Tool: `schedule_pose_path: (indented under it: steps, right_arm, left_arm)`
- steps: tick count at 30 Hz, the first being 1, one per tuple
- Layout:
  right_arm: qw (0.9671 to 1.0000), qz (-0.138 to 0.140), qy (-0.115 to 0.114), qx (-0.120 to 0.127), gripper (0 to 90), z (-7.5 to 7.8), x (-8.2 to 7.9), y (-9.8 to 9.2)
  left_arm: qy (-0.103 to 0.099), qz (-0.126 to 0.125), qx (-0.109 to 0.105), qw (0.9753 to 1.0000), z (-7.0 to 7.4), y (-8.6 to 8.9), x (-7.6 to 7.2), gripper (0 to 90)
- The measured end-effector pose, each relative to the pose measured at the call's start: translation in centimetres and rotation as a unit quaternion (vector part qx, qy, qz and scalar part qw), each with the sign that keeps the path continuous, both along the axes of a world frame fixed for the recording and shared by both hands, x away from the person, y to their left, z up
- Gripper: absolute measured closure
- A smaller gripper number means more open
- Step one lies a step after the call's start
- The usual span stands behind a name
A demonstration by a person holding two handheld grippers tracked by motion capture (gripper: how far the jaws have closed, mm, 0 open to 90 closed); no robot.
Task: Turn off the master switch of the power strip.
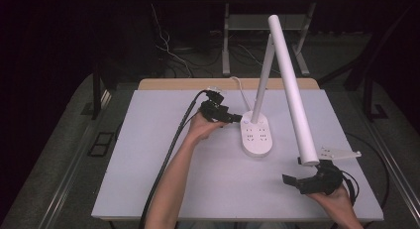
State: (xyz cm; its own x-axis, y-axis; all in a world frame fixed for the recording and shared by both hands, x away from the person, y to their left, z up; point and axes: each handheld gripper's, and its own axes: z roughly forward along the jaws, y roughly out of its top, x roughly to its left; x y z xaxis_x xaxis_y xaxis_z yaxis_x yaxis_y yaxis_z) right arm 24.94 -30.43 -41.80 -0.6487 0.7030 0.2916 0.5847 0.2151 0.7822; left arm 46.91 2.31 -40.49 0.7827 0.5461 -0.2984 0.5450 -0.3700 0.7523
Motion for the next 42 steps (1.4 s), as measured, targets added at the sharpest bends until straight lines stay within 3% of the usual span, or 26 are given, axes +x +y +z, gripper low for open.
schedule_pose_path:
  steps: [4, 5, 6, 11, 14, 16, 19, 42]
  right_arm:
    - [1.0, 0.0, 0.0, -0.001, 0.0, 0.0, 0.0, 0.0]
    - [1.0, 0.001, 0.0, -0.001, 0.0, 0.0, 0.0, 0.0]
    - [1.0, 0.001, 0.001, -0.001, 0.0, 0.0, 0.0, 0.0]
    - [1.0, 0.001, 0.001, -0.001, 0.0, 0.0, 0.1, 0.0]
    - [1.0, 0.001, 0.001, 0.0, 0.0, 0.0, 0.1, 0.0]
    - [1.0, 0.002, 0.0, -0.001, 0.0, 0.0, 0.1, 0.0]
    - [1.0, 0.003, 0.0, 0.0, 0.0, 0.0, 0.1, 0.0]
    - [1.0, 0.004, 0.003, -0.001, 0.0, 0.0, 0.2, 0.0]
  left_arm:
    - [0.001, 0.009, -0.01, 0.9999, -0.2, -0.2, 0.1, 25.8]
    - [0.005, 0.018, -0.021, 0.9996, -0.3, -0.4, 0.0, 28.1]
    - [0.004, 0.01, -0.015, 0.9998, -0.3, -0.4, 0.1, 29.9]
    - [0.008, 0.013, -0.03, 0.9994, -0.6, -1.0, 0.0, 39.2]
    - [0.007, 0.0, -0.019, 0.9998, -0.7, -1.2, 0.2, 44.8]
    - [0.01, 0.006, -0.028, 0.9995, -0.8, -1.6, 0.2, 46.0]
    - [0.003, -0.015, -0.011, 0.9998, -0.9, -1.7, 0.4, 49.5]
    - [0.005, -0.019, 0.009, 0.9998, -1.8, -4.3, 0.3, 82.7]
